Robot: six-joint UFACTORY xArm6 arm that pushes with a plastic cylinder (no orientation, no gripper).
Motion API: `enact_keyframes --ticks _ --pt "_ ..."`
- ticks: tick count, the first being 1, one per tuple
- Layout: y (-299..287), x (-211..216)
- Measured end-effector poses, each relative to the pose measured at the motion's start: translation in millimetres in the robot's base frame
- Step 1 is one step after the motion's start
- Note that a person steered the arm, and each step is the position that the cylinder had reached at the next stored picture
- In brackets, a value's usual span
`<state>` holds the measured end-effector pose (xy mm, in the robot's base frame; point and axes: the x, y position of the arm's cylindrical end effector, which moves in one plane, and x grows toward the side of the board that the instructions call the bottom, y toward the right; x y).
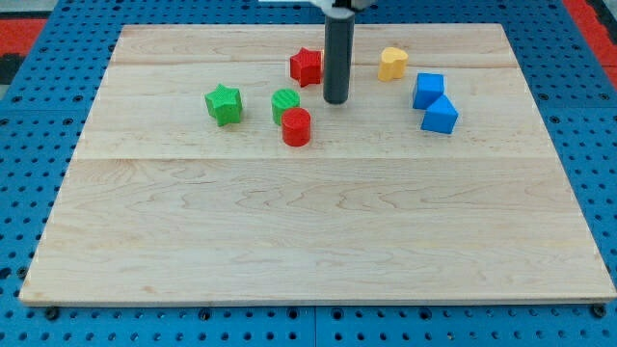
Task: Push the red circle below the green star
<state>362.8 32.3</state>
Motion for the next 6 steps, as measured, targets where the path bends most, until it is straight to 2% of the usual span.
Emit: enact_keyframes --ticks 1,3,4,5,6 --pt "-14.1 26.5" --pt "-106.7 34.0" --pt "-141.8 55.9" --pt "-140.0 63.9" --pt "-2.0 86.9"
